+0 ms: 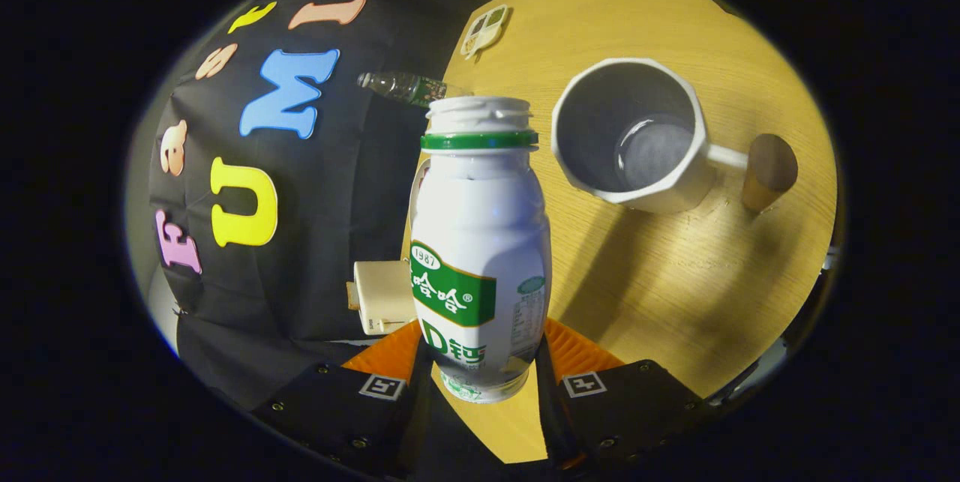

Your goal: Take the bottle from table, then pour the juice into the cup, finally place the bottle on the coaster

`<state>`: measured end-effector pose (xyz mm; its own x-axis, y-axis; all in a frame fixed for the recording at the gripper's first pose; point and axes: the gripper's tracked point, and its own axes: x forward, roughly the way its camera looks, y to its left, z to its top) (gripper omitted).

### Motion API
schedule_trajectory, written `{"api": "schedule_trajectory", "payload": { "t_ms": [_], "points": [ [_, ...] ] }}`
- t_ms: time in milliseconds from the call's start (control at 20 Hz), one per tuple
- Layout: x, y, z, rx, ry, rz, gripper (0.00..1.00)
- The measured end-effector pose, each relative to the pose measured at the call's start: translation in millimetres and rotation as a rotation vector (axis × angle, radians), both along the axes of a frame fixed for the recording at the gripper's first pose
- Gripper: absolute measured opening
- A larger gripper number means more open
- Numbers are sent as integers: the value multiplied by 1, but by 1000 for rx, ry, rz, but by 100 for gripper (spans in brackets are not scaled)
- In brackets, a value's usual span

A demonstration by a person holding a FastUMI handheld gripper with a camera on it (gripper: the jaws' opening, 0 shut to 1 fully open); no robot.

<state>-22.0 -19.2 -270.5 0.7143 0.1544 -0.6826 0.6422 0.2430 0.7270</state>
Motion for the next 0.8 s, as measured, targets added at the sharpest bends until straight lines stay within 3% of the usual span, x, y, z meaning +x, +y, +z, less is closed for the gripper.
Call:
{"api": "schedule_trajectory", "payload": {
  "t_ms": [800],
  "points": [
    [19,3,-7,-450,-12,240,62]
  ]
}}
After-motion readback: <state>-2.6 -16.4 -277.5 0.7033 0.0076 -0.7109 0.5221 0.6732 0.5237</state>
